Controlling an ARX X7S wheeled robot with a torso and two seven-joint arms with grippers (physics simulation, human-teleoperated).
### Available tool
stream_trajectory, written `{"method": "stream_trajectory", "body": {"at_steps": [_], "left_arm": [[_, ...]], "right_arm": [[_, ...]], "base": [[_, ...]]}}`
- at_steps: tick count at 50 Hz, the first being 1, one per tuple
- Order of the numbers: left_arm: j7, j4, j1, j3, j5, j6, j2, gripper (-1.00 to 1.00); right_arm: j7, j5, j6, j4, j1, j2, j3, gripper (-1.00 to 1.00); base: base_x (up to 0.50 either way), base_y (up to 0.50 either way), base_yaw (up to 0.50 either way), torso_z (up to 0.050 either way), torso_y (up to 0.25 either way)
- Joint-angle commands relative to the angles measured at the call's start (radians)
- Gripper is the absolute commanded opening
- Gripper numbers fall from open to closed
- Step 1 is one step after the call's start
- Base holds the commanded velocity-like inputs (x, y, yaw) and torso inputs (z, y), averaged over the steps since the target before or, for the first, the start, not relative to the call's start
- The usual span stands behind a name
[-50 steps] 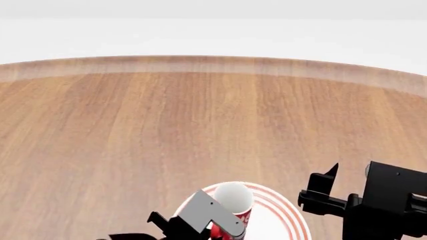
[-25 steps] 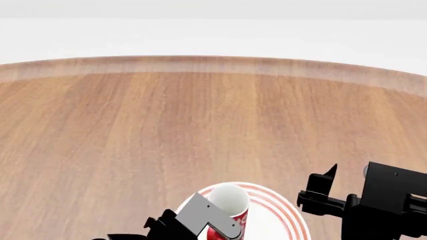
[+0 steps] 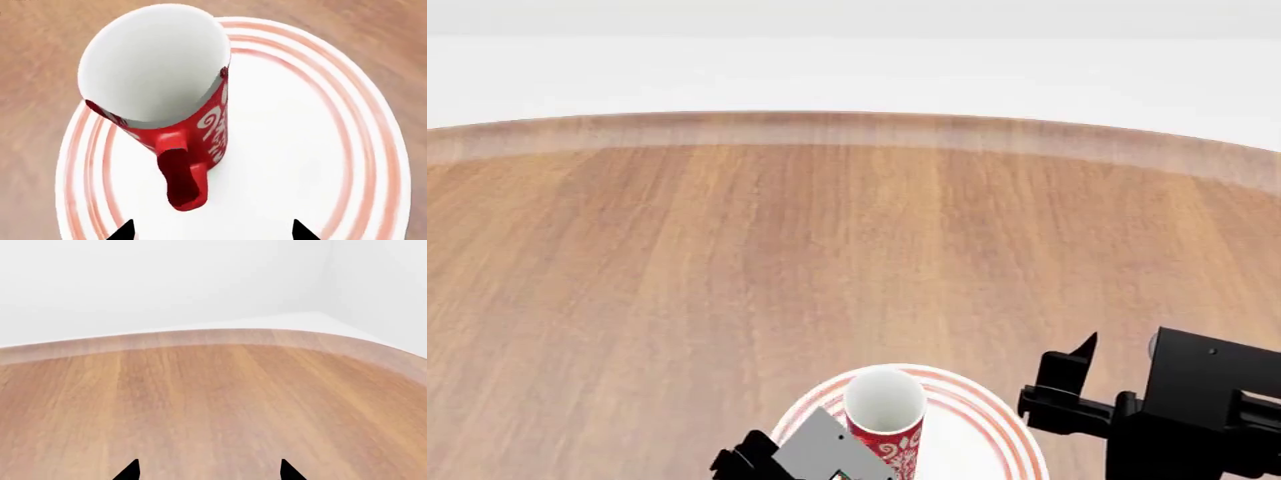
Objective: Pick up the red mug and put it on the plate
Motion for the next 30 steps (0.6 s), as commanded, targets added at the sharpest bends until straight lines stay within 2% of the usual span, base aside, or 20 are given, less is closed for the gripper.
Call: {"method": "stream_trajectory", "body": {"at_steps": [1,4,5,9,14,17,19,20,21,23,24,26,30], "left_arm": [[-0.148,0.321,0.014,0.014,-0.009,-0.043,-0.175,1.0],[-0.154,0.349,0.014,0.008,-0.026,-0.054,-0.192,1.0],[-0.187,0.424,0.012,0.01,-0.029,-0.059,-0.239,1.0],[-0.216,0.504,0.007,-0.002,-0.03,-0.047,-0.29,1.0],[-0.217,0.555,0.003,-0.014,-0.023,-0.023,-0.322,1.0],[-0.197,0.621,-0.001,-0.041,-0.02,0.026,-0.37,1.0],[-0.244,0.668,-0.016,-0.066,0.016,0.068,-0.408,1.0],[-0.183,0.663,-0.011,-0.085,-0.003,0.101,-0.416,1.0],[-0.247,0.677,-0.02,-0.108,0.017,0.121,-0.431,1.0],[-0.264,0.703,-0.017,-0.122,0.043,0.159,-0.448,1.0],[-0.259,0.705,-0.011,-0.166,-0.009,0.189,-0.46,1.0],[-0.261,0.717,-0.006,-0.189,-0.01,0.223,-0.471,1.0],[-0.332,0.702,0.001,-0.249,-0.027,0.279,-0.48,1.0]], "right_arm": [[0.003,0.0,-0.003,0.011,0.004,-0.001,-0.008,1.0],[0.004,0.001,-0.002,0.009,0.004,-0.001,-0.009,1.0],[0.007,0.0,0.002,0.003,0.005,-0.002,-0.012,1.0],[0.007,-0.001,0.001,0.007,0.009,-0.004,-0.019,1.0],[0.01,-0.001,0.004,0.004,0.01,-0.005,-0.024,1.0],[0.008,0.0,0.002,0.004,0.011,-0.003,-0.026,1.0],[-0.012,0.009,-0.01,-0.001,0.007,-0.002,-0.03,1.0],[-0.024,0.013,-0.026,-0.01,0.002,-0.002,-0.032,1.0],[-0.025,0.011,-0.025,-0.034,-0.004,0.0,-0.041,1.0],[-0.021,0.01,-0.018,-0.042,-0.002,-0.001,-0.045,1.0],[-0.018,0.007,-0.014,-0.047,0.001,0.0,-0.051,1.0],[-0.02,0.009,-0.013,-0.057,0.001,0.001,-0.053,1.0],[-0.027,0.003,-0.023,-0.08,-0.004,0.006,-0.07,1.0]], "base": [[0.0,0.0,0.0,0.0,0.0],[0.0,0.0,0.0,0.0,0.0],[0.0,0.0,0.0,0.0,0.0],[0.0,0.0,0.0,0.0,0.0],[0.0,0.0,0.0,0.0,0.0],[0.0,0.0,0.0,0.0,0.0],[0.0,0.0,0.0,0.0,0.0],[0.0,0.0,0.0,0.0,0.0],[0.0,0.0,0.0,0.0,0.0],[0.0,0.0,0.0,0.0,0.0],[0.0,0.0,0.0,0.0,0.0],[0.0,0.0,0.0,0.0,0.0],[0.0,0.0,0.0,0.0,0.0]]}}
